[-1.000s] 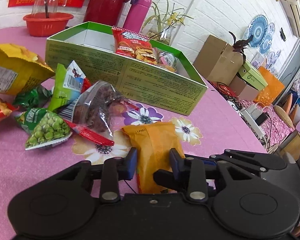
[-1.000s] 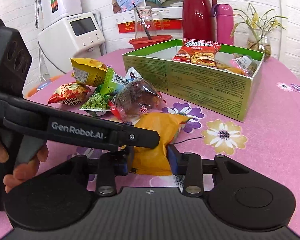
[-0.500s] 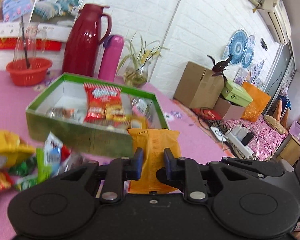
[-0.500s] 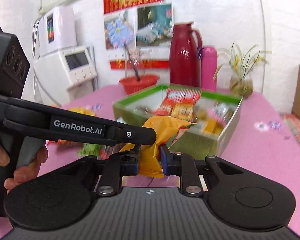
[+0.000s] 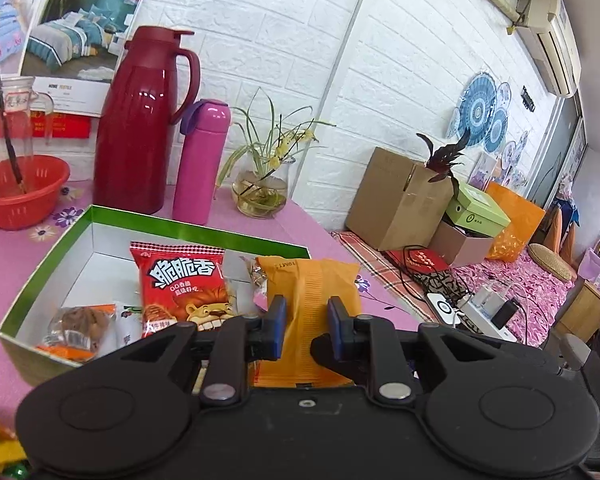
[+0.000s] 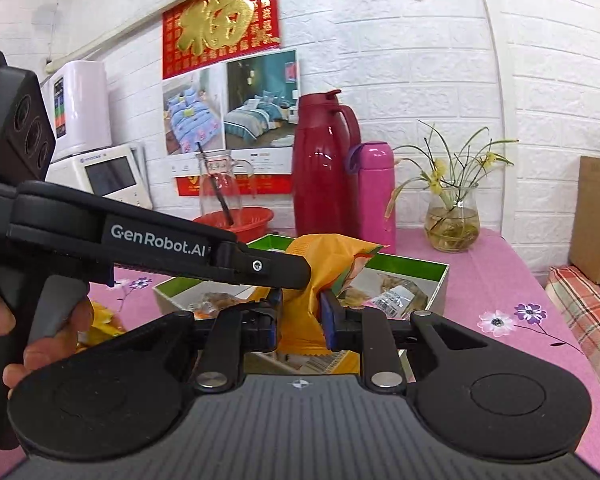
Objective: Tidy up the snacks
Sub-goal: 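Lower the orange packet into the green box and open the left tool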
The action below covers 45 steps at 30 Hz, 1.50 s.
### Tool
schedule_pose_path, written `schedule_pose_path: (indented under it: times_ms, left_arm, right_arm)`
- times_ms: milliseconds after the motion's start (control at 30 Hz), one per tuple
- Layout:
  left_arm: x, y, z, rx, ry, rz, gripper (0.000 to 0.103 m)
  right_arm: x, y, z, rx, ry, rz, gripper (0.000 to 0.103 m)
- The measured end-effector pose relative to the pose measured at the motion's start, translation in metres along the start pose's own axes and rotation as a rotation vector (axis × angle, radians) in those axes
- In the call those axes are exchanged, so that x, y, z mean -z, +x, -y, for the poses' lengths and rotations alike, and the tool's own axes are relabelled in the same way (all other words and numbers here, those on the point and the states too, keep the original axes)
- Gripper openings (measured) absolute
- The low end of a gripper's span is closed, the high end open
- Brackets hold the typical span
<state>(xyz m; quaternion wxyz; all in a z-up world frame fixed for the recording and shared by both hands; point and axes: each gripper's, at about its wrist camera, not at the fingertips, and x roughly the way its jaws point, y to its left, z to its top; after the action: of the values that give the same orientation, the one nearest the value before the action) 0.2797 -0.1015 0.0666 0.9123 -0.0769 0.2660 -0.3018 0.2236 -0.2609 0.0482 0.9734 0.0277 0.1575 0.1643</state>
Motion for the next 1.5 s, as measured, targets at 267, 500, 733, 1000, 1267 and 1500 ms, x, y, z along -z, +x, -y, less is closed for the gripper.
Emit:
schedule_pose_path:
  times_ms: [267,500,733,1000,1267,1500]
  left_arm:
    - [0.005,0.038,-0.019,-0.014,-0.012,-0.071,0.096]
    - [0.015,0.031,-0.024,-0.123,0.009,-0.039,0.103]
    - [0.013,0.0,-0.024,-0.175,-0.047,-0.012,0.103]
    - [0.022,-0.039,-0.019,-0.225,-0.059,-0.009,0.103]
    - [0.034,-0.072,-0.017,-0.261,-0.061,0.0,0.103]
    - [0.049,-0.1,-0.025,-0.279,-0.046,-0.011,0.103]
  right_arm:
    - [0.017,0.034,0.016,0.067,0.0,-0.052,0.048]
    - [0.021,0.029,0.017,0.094,-0.015,-0.053,0.081]
    - [0.013,0.003,-0.001,0.074,-0.081,-0.019,0.101]
    - [0.014,-0.027,-0.031,0.029,-0.14,-0.022,0.103]
    - [0.021,-0.044,-0.064,-0.024,-0.176,-0.028,0.103]
    - [0.029,-0.046,-0.086,-0.071,-0.185,-0.058,0.103]
